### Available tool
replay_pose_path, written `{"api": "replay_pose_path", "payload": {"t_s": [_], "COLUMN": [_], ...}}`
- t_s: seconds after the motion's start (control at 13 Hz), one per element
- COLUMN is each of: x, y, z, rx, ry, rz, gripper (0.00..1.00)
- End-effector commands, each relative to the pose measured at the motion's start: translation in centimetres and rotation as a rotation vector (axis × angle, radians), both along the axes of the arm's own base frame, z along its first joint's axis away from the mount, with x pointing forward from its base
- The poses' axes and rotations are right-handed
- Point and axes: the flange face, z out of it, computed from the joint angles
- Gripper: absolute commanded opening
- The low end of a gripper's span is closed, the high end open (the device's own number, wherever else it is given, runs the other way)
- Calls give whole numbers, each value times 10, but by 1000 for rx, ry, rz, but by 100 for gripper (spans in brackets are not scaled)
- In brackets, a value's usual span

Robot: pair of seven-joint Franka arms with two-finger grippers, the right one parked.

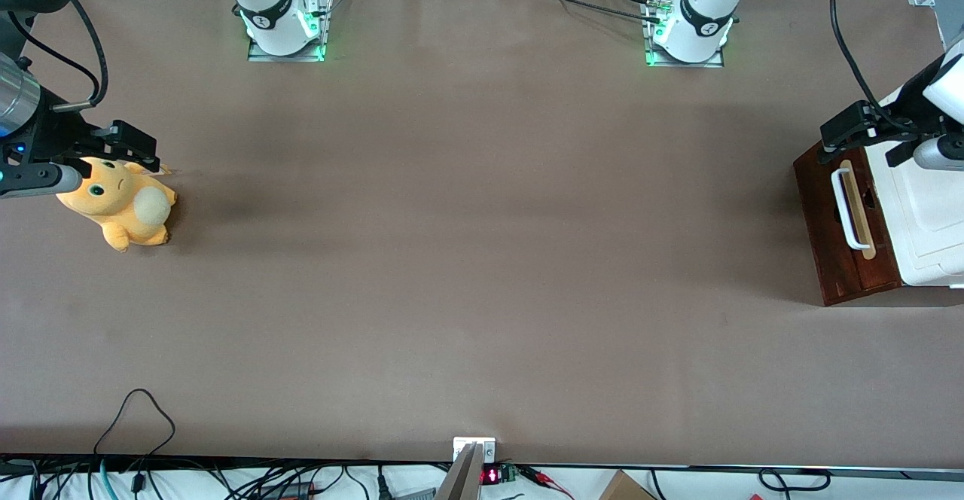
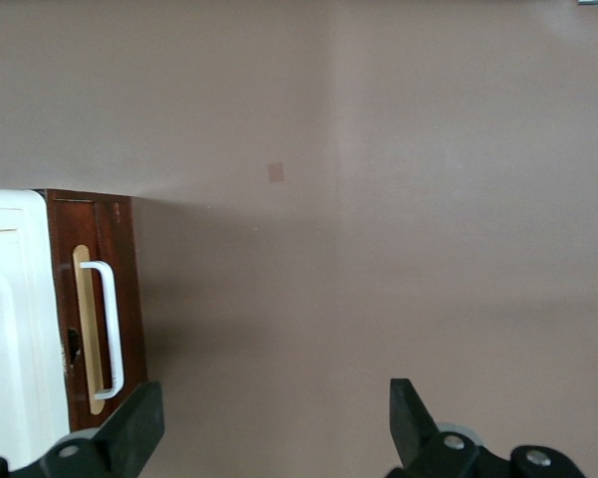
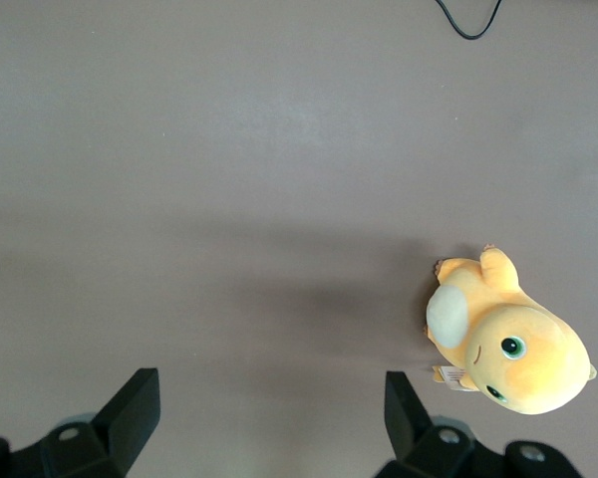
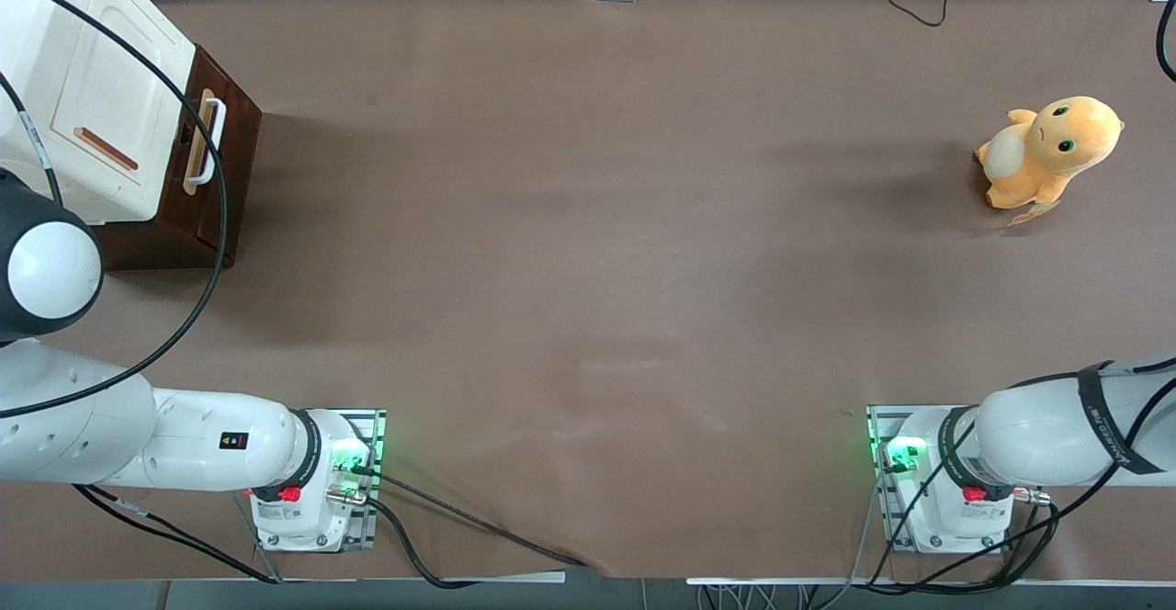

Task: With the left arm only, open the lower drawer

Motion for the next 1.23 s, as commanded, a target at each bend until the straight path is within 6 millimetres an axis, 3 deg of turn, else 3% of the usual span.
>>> {"api": "replay_pose_path", "payload": {"t_s": [0.0, 0.54, 0.77, 1.15], "x": [0, 3, 7, 8], "y": [-3, 10, 7, 7], "z": [2, -10, -25, -35], "rx": [34, 36, 153, 168], "ry": [18, 63, 98, 128], "rz": [-4, 43, 21, 17], "gripper": [100, 100, 100, 100]}}
